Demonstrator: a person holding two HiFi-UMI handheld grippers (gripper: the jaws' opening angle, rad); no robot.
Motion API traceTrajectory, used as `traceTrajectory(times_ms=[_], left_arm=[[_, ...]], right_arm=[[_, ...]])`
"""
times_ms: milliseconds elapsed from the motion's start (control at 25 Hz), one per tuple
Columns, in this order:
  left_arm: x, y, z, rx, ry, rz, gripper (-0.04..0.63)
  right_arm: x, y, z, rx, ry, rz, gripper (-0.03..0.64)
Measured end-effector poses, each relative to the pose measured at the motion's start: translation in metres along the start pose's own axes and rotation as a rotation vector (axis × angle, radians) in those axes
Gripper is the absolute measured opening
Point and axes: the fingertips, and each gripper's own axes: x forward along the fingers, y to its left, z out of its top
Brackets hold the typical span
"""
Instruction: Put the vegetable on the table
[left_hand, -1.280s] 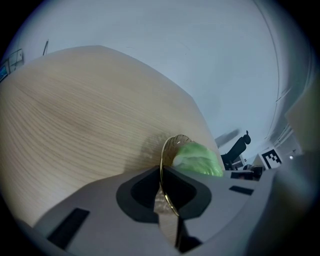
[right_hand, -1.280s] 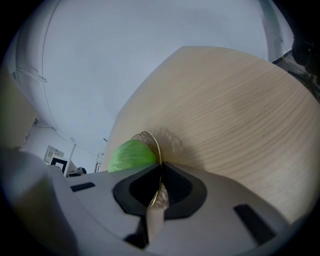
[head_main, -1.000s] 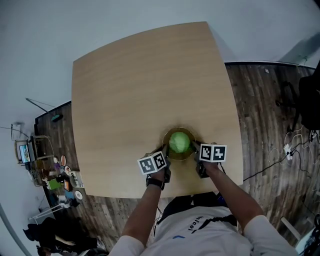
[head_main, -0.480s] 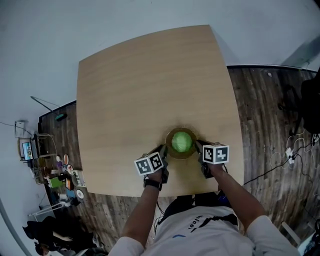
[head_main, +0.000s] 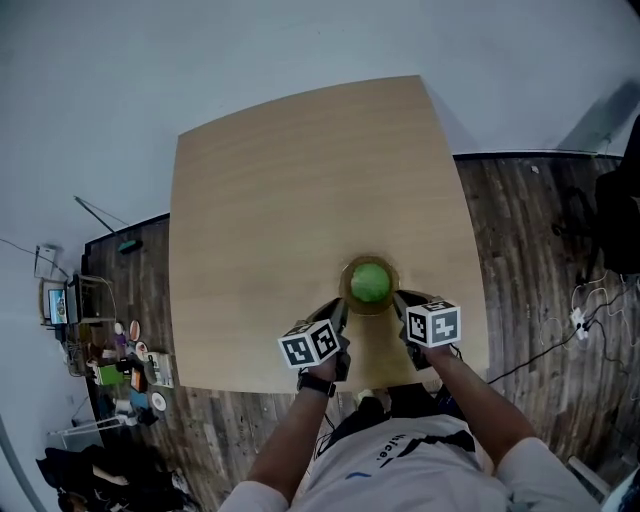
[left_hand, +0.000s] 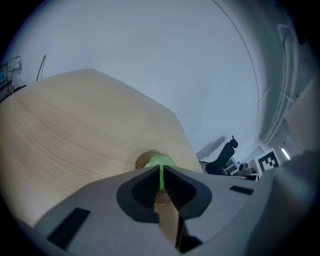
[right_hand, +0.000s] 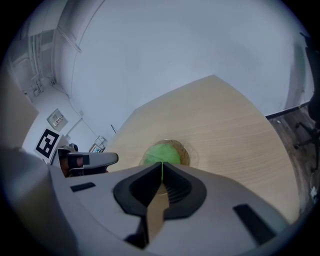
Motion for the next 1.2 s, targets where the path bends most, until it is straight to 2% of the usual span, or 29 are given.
traceTrajectory(times_ms=[320, 480, 720, 1200], left_arm=[[-0.069, -0.065, 0.008, 0.125, -0.096, -0.178, 0.014], [-0.111, -0.093, 0.005, 0.202, -0.157, -0.238, 0.014], [-0.166, -0.124, 0.008, 0.29, -0.249, -0.279, 0.014], [-0.226, -0.152, 0.006, 0.383, -0.347, -0.32, 0.014]], right_arm=[[-0.058, 0.071, 0.001, -0.014, -0.16, 0.086, 0.015], [-0.094, 0.103, 0.008, -0.021, -0.265, 0.094, 0.014], [-0.143, 0.135, 0.015, -0.051, -0.401, 0.074, 0.014], [-0.204, 0.187, 0.009, -0.183, -0.544, 0.072, 0.014]])
